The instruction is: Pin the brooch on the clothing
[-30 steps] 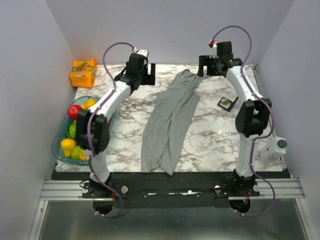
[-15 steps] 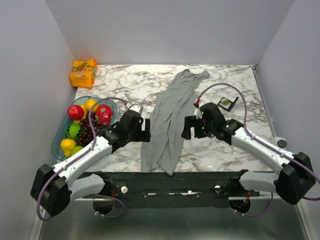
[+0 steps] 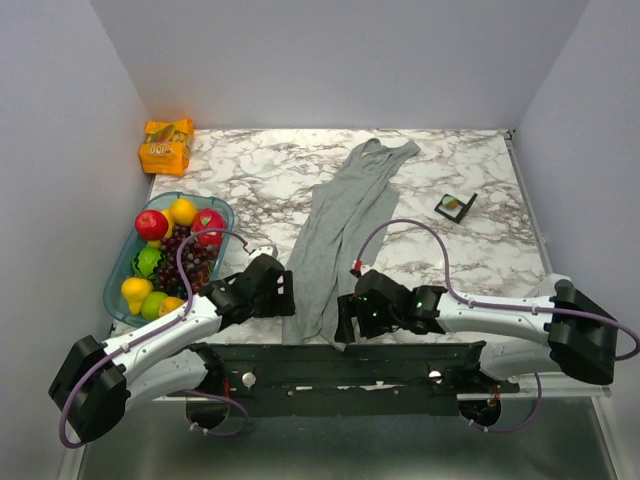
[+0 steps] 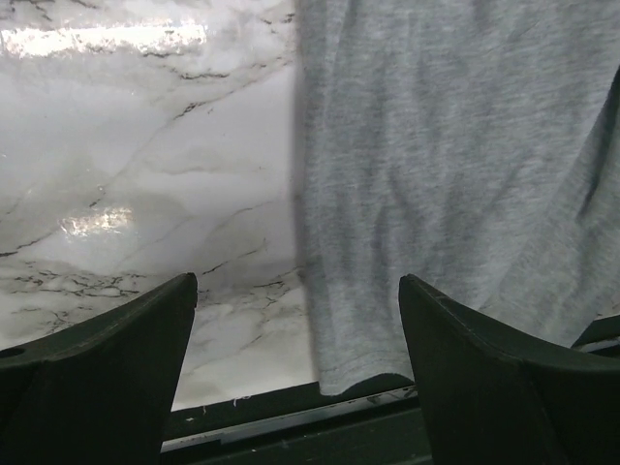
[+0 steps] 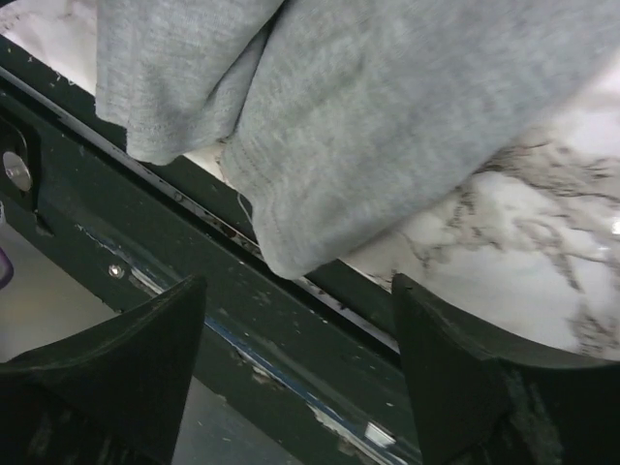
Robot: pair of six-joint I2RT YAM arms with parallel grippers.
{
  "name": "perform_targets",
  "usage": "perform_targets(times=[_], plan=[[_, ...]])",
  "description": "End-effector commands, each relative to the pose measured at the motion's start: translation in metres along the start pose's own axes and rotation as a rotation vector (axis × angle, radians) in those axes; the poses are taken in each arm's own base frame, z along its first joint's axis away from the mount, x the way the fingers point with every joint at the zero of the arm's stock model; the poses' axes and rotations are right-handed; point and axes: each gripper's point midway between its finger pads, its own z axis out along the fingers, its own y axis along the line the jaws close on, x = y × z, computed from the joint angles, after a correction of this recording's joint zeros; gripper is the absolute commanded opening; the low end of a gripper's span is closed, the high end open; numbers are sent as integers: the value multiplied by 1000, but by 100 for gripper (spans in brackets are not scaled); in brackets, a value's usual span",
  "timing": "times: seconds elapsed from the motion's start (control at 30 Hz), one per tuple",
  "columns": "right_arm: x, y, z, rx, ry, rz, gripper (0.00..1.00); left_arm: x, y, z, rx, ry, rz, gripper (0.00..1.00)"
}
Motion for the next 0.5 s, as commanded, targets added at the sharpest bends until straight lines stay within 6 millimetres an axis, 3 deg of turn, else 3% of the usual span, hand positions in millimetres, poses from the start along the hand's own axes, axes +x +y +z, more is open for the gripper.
perform_targets(times=[0.0,0.17,0.33,0.43,0.47], plan=[[1,15,19,18,-41,71,81,-5,1,-1,-1,-51,-48,92],[4,17,33,112,-32,66,72,-4,4,-2,-6,-53,-37,91],[5,5,43,189,-34,81,60,-2,6,-4,-12,-46,-16,90],[7,0,42,215,-29,83,47,-2,4,-5,-1,-54,-10,89],[8,-3,40,225,-30,85,36,-2,4,-5,-4,-52,-8,89]])
